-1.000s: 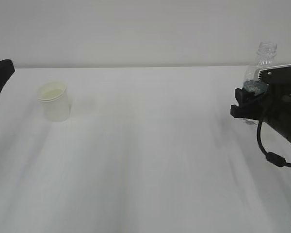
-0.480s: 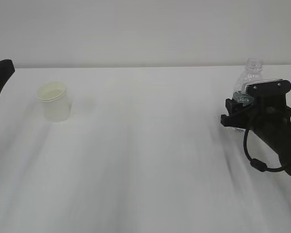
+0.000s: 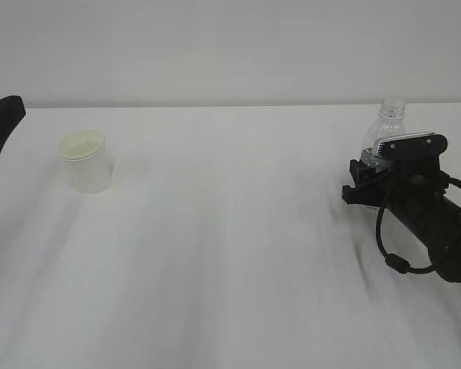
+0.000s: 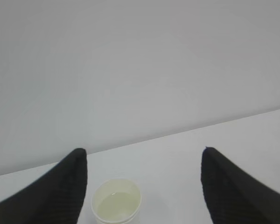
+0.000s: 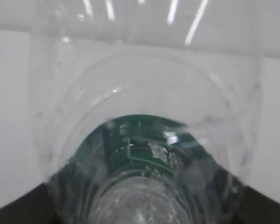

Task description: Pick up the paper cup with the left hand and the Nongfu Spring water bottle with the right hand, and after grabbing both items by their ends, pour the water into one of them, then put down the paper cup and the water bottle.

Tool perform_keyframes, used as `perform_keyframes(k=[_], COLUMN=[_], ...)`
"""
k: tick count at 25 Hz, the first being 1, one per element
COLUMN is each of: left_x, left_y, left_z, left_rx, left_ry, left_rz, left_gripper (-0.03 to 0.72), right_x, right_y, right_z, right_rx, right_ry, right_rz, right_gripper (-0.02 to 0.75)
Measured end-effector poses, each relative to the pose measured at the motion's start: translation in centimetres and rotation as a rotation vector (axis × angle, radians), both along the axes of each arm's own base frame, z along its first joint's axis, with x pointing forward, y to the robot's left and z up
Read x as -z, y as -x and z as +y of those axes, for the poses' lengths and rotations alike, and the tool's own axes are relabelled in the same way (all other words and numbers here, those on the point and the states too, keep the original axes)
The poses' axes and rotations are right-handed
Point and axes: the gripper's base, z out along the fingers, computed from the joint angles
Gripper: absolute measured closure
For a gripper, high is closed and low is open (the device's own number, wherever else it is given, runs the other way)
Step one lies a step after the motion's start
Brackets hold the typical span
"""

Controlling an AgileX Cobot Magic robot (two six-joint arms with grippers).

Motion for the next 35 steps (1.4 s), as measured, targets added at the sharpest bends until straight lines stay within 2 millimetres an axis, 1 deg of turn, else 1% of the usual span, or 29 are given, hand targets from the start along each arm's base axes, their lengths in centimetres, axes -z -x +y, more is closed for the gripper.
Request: perform_keyframes(k=[5, 10, 12, 16, 20, 27, 35], left_x=[0.0, -0.5, -0.9, -1.4, -1.8, -2.6, -3.8], left_y=[0.0, 0.3, 0.5, 0.9, 1.3, 2.1, 3.6], left_z=[0.0, 0.0, 0.0, 0.1, 0.2, 0.3, 0.6], left_rx=[0.003, 0.006, 0.005, -0.001, -0.003, -0.006, -0.026], left_ry=[-0.003, -0.003, -0.003, -0.011, -0.017, -0.031, -0.052], left_rz=[0.000, -0.023, -0.036, -0.038, -0.048, -0.064, -0.072], left_gripper=[0.144, 0.146, 0.146, 0.148, 0.148, 0.148, 0.149], right_x=[0.1, -0.1, -0.2, -0.2, -0.2, 0.3, -1.8], right_y=[0.0, -0.1, -0.1, 0.0, 0.2, 1.4, 3.6], right_z=[0.0, 0.2, 0.4, 0.5, 0.5, 0.3, -0.1], right_rx=[-0.001, -0.023, -0.043, -0.061, -0.061, -0.053, -0.042], right_ry=[-0.004, -0.003, 0.001, 0.002, 0.002, -0.009, -0.015], right_rz=[-0.024, -0.052, -0.058, -0.068, -0.073, -0.031, -0.035], right_gripper=[0.306, 0.295, 0.265, 0.178, 0.148, 0.148, 0.148])
